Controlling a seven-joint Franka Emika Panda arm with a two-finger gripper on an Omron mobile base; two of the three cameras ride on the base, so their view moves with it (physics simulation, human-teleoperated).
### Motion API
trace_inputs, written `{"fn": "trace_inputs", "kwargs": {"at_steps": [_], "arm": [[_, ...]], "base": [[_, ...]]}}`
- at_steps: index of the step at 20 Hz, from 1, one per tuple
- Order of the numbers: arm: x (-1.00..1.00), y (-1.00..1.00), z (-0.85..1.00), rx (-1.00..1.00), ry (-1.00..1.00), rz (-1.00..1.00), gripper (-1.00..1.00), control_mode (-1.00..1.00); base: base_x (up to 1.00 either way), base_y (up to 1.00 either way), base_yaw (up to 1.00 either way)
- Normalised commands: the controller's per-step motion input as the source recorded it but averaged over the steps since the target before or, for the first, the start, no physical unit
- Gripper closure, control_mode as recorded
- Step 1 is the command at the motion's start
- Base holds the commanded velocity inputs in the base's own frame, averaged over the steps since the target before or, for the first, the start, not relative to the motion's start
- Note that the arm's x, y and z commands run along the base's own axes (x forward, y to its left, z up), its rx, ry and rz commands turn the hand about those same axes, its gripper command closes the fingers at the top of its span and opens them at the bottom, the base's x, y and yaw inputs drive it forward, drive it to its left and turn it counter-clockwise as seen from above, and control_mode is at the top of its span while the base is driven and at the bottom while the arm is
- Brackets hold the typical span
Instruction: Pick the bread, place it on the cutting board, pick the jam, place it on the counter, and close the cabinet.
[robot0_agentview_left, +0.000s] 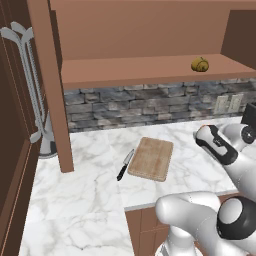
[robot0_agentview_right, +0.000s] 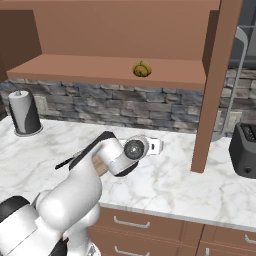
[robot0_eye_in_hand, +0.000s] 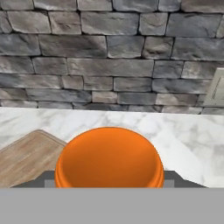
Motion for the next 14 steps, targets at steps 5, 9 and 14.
{"fn": "trace_inputs", "kwargs": {"at_steps": [5,9,14], "arm": [[0.12,-0.10,-0.18,0.00,0.01,0.00,1.00,-1.00],[0.14,-0.07,-0.10,0.00,0.02,0.00,1.00,-1.00],[0.18,-0.02,-0.04,0.00,0.03,0.00,1.00,-1.00]], "base": [[0.00,0.00,0.00],[0.00,0.00,0.00],[0.00,0.00,0.00]]}}
